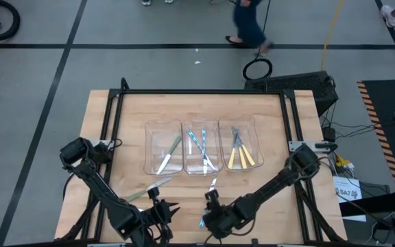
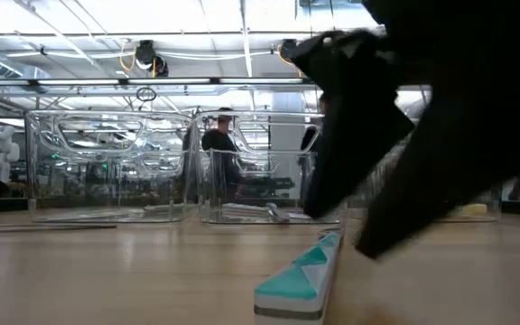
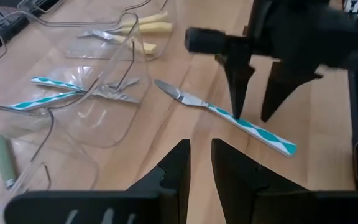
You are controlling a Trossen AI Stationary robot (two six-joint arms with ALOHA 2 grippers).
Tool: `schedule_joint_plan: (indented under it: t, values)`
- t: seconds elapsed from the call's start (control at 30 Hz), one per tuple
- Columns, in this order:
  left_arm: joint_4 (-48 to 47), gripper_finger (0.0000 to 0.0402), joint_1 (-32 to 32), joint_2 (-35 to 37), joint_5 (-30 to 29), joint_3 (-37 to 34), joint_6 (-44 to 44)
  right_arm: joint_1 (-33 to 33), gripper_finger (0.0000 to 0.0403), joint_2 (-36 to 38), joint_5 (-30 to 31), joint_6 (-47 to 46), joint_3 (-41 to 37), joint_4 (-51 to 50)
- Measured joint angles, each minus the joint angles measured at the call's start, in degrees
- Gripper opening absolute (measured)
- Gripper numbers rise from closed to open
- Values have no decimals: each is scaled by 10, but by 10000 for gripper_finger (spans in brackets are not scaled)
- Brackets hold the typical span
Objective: Sort silverware by color (type)
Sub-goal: Put the blue knife into the middle transparent bin
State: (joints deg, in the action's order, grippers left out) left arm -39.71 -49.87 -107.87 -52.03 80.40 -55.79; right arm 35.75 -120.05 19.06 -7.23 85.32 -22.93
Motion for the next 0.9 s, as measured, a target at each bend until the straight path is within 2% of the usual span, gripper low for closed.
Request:
schedule_joint_plan:
  t: [0.13,0.3,0.43,0.9]
  values:
    - [5,74,-2,0,0,0,-2,-12,161,-19,-12,28,32,-50]
    - [10,74,-2,0,1,0,-2,-51,160,-20,-107,50,33,-49]
    - [10,74,-2,0,1,0,0,-68,158,-19,-147,78,34,-54]
    - [10,74,0,0,1,0,1,-82,118,-49,-184,189,36,-47]
